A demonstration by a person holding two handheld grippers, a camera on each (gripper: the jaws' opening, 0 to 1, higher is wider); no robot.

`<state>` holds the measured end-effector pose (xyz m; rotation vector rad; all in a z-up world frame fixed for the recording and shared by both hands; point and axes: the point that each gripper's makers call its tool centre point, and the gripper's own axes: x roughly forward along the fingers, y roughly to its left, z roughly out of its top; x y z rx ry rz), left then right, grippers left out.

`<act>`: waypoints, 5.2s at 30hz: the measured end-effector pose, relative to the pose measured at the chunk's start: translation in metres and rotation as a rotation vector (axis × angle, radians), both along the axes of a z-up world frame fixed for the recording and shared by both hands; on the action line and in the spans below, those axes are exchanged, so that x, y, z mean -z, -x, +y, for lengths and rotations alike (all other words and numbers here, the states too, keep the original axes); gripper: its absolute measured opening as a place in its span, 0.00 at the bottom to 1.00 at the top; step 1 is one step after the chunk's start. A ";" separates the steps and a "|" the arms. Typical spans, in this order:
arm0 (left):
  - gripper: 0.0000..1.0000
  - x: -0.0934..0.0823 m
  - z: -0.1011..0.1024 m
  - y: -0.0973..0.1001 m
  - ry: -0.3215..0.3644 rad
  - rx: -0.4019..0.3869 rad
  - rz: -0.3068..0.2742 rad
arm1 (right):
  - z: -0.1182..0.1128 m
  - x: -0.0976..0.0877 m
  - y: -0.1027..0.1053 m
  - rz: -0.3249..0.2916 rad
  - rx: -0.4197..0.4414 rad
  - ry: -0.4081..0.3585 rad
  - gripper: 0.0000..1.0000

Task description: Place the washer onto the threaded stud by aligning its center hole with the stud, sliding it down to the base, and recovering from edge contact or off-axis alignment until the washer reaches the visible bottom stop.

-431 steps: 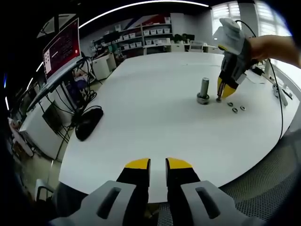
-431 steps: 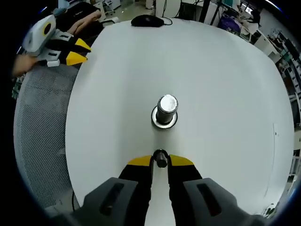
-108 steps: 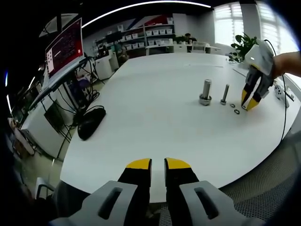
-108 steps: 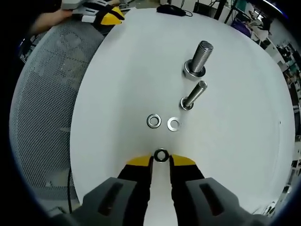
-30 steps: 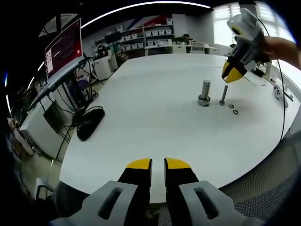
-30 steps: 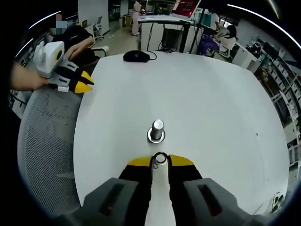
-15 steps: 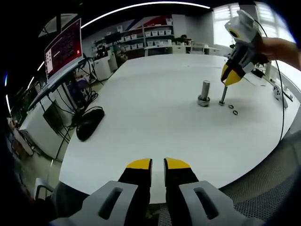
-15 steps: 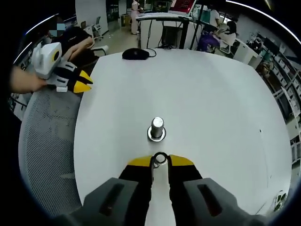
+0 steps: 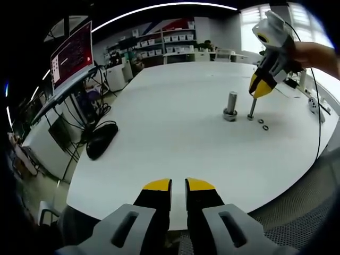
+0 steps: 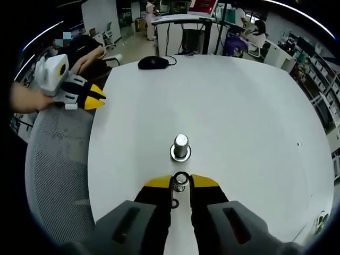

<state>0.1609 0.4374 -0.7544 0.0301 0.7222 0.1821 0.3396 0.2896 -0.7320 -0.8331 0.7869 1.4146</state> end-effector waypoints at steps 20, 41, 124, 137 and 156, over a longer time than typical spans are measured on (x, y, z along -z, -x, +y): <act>0.07 0.001 0.000 0.000 -0.001 0.002 0.004 | -0.011 0.007 0.003 0.025 0.002 0.034 0.14; 0.08 0.001 0.001 0.001 -0.003 -0.002 0.006 | -0.008 0.012 -0.001 -0.067 -0.090 0.125 0.14; 0.08 0.001 0.002 0.001 -0.005 -0.011 0.007 | -0.046 0.067 0.014 -0.026 -0.315 0.283 0.20; 0.08 0.001 0.002 0.001 -0.005 -0.012 0.004 | -0.047 0.068 0.014 -0.056 -0.332 0.270 0.15; 0.08 0.000 0.002 0.001 -0.006 -0.008 0.003 | -0.049 0.067 0.014 -0.051 -0.213 0.161 0.15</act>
